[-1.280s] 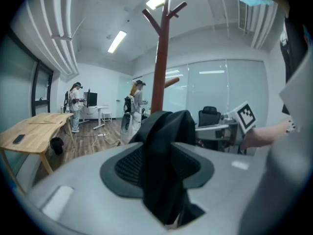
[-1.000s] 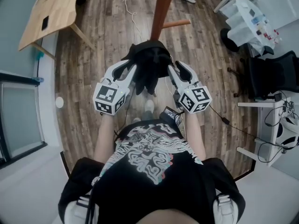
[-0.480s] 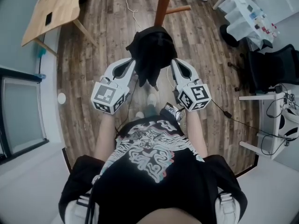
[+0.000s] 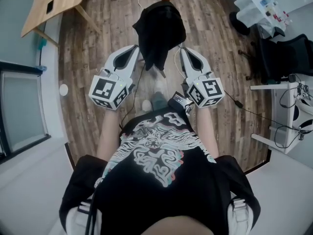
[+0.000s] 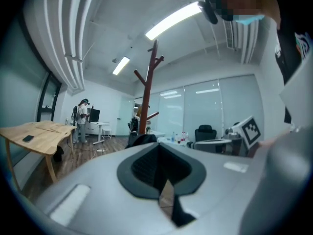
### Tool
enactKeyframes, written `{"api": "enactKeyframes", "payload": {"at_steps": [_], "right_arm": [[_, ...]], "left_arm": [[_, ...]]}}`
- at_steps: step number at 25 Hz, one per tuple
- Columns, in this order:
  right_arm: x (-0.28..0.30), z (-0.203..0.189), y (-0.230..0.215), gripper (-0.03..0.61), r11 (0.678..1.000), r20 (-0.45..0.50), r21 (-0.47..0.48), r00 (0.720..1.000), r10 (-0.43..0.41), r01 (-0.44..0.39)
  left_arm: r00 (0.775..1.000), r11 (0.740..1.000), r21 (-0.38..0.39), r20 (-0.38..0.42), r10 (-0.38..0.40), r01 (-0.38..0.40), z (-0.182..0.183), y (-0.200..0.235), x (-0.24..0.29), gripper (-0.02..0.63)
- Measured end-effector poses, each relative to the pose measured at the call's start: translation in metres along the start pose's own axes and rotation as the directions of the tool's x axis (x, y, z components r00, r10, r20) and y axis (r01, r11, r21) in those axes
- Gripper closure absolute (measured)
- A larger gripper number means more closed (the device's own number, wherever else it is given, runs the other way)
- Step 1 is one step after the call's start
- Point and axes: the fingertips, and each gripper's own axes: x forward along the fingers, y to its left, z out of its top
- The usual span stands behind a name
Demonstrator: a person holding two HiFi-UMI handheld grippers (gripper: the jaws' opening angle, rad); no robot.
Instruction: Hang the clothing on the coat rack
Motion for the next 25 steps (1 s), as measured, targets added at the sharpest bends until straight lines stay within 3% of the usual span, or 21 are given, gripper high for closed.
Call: {"api": "enactKeyframes", "payload": {"at_steps": [11, 21, 25], "right_arm": [[-0.043, 0.003, 0.003, 0.578, 1.000, 0.014, -0.015, 1.000, 0.018, -0.017], [-0.069, 0.005, -0.031, 0.579, 0.999, -0.019, 0.005, 0.999, 0.048, -0.048], [-0.075, 0.002, -0.031, 0.580, 0.998, -0.045, -0.027, 0.997, 0.062, -0.063]], "left_arm": [[0.995, 0.996, 0.031, -0.044, 0.088, -0.087, -0.010, -0.037, -0.020, 0.624], [0.984, 0.984, -0.046, -0.055, 0.171, -0.174, -0.006, -0.069, 0.004, 0.624], [0.978, 0.980, -0.021, -0.071, 0.198, -0.200, -0.005, -0.078, 0.007, 0.624]]}}
